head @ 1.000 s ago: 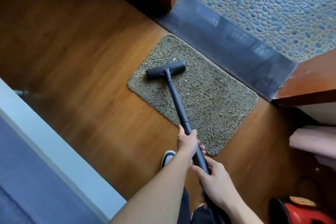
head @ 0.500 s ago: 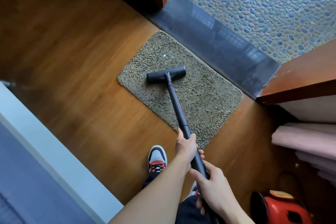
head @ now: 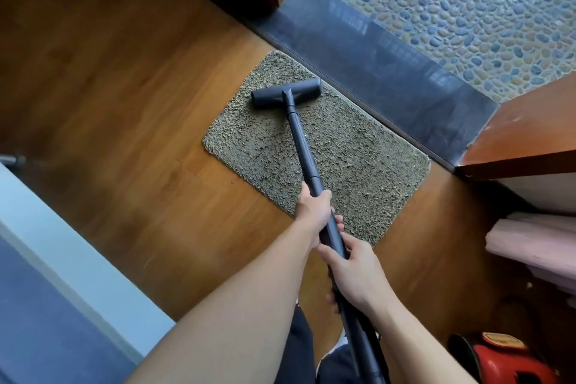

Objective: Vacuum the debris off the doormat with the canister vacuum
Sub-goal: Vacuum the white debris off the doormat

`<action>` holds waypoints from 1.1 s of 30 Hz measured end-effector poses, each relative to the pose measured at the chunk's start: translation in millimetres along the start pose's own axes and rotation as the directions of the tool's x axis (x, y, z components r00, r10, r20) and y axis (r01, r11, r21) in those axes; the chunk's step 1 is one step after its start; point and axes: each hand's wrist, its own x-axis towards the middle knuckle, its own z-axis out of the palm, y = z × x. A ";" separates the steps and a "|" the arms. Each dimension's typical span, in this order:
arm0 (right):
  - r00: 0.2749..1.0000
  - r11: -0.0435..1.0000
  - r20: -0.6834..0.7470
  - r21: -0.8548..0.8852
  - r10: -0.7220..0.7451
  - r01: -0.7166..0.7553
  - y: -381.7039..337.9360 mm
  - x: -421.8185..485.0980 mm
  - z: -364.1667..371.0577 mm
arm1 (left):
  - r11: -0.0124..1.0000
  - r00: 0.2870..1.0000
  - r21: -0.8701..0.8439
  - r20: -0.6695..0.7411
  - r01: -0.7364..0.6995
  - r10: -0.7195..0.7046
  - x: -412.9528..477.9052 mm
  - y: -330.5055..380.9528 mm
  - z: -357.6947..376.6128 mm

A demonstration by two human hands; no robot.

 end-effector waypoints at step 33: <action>0.998 0.999 0.053 -0.011 0.044 -0.043 87.0 -66.8 -41.8 | 0.998 0.999 -0.018 -0.013 0.052 -0.052 -56.6 -102.1 38.8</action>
